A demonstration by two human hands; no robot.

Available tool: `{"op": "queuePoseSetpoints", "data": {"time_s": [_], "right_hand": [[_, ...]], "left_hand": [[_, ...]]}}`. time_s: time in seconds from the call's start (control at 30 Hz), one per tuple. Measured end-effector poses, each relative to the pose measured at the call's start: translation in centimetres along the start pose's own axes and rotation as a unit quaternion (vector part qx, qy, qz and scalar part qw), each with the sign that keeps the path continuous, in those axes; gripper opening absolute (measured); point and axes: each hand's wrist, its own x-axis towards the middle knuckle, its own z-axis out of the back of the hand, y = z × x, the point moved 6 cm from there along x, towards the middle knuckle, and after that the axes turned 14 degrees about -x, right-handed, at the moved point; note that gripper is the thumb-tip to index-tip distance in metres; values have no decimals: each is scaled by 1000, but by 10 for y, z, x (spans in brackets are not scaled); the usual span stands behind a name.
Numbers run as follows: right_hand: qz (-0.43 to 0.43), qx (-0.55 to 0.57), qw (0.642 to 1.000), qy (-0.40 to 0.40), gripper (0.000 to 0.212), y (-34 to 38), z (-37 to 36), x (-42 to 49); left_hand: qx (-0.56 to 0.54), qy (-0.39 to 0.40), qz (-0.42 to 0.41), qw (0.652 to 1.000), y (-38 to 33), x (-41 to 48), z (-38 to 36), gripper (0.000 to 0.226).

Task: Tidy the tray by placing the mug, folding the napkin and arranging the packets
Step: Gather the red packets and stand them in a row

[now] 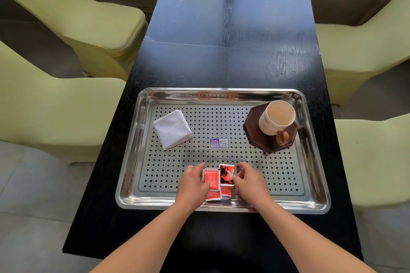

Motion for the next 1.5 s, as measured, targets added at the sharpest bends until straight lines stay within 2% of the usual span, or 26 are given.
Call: {"op": "queuePoseSetpoints", "data": {"time_s": [0.17, 0.3, 0.43, 0.6, 0.77, 0.9, 1.03, 1.17, 1.3, 1.4, 1.5], "right_hand": [[24, -36, 999, 0, 45, 12, 0, 2], [19, -39, 999, -3, 39, 13, 0, 3], [-12, -6, 1000, -9, 23, 6, 3, 2], [-49, 109, 993, 17, 12, 1, 3, 0], [-54, 231, 971, -7, 12, -3, 15, -7], [43, 143, 989, -3, 26, 8, 14, -19], [142, 19, 989, 18, 22, 16, 4, -29], [132, -14, 991, 29, 28, 10, 4, -31], [130, -29, 990, 35, 22, 7, 3, -33], [138, -30, 990, 29, 22, 7, 3, -32], [143, -15, 989, 17, 21, 8, 3, -31]], "left_hand": [[89, 36, 0, 995, -13, 5, -8, 69], [119, 39, -12, 992, -18, 6, -8, 61], [108, 22, -28, 994, -18, 4, -4, 47], [8, -17, -16, 1000, -14, 0, 7, 17], [-87, -64, 3, 994, -5, -7, 29, 16], [-82, -76, -15, 994, -5, -14, 35, 19], [-42, -35, -43, 998, -8, -21, 26, 19], [12, -3, -62, 998, -6, -26, 20, 20], [73, 18, -89, 993, -5, -27, 15, 13], [58, 9, -86, 995, -4, -25, 17, 14], [-15, -25, -62, 998, 0, -22, 25, 20]]}}
